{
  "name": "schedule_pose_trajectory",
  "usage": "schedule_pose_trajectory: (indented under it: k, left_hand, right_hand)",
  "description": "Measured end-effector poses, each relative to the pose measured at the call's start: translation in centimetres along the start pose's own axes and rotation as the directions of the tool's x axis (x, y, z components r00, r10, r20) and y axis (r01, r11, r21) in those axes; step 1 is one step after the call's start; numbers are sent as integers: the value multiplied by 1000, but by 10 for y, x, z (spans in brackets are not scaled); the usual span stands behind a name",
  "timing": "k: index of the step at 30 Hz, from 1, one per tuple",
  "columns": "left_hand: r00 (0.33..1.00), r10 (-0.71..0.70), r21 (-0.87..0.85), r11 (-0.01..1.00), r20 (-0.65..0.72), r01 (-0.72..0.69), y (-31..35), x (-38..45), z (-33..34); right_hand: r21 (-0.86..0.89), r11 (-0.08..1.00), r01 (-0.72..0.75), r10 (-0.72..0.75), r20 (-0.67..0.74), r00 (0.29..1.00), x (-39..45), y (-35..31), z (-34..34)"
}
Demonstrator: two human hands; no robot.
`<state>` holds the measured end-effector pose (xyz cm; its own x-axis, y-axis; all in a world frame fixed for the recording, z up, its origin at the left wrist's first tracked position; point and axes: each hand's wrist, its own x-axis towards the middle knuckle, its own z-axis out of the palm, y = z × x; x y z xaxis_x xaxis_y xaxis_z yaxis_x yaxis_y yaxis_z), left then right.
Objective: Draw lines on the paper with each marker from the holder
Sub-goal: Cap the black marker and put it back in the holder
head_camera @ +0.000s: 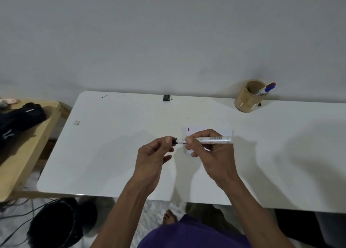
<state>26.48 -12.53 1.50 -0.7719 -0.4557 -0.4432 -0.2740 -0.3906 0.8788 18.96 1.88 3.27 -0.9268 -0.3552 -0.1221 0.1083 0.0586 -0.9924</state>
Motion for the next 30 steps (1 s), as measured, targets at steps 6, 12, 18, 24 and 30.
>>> schedule_pose_trajectory:
  k: [6, 12, 18, 24, 30]
  left_hand:
    - [999, 7, 2, 1000, 51, -7, -2, -7, 4]
    - [997, 36, -60, 998, 63, -32, -1, -3, 18]
    - [983, 186, 149, 972, -1, -184, 21, 20, 42]
    - [940, 322, 309, 888, 112, -341, 46, 33, 116]
    - [960, 247, 337, 899, 133, -278, 49, 59, 179]
  right_hand:
    - [45, 999, -4, 8, -75, 997, -16, -4, 2]
    - [206, 972, -112, 138, -116, 984, -11, -5, -16]
    - [-561, 756, 338, -472, -109, 875, 15, -6, -65]
    - [-745, 445, 497, -621, 143, 770, 55, -1, -100]
    - [-607, 686, 401, -518, -19, 855, 87, -13, -160]
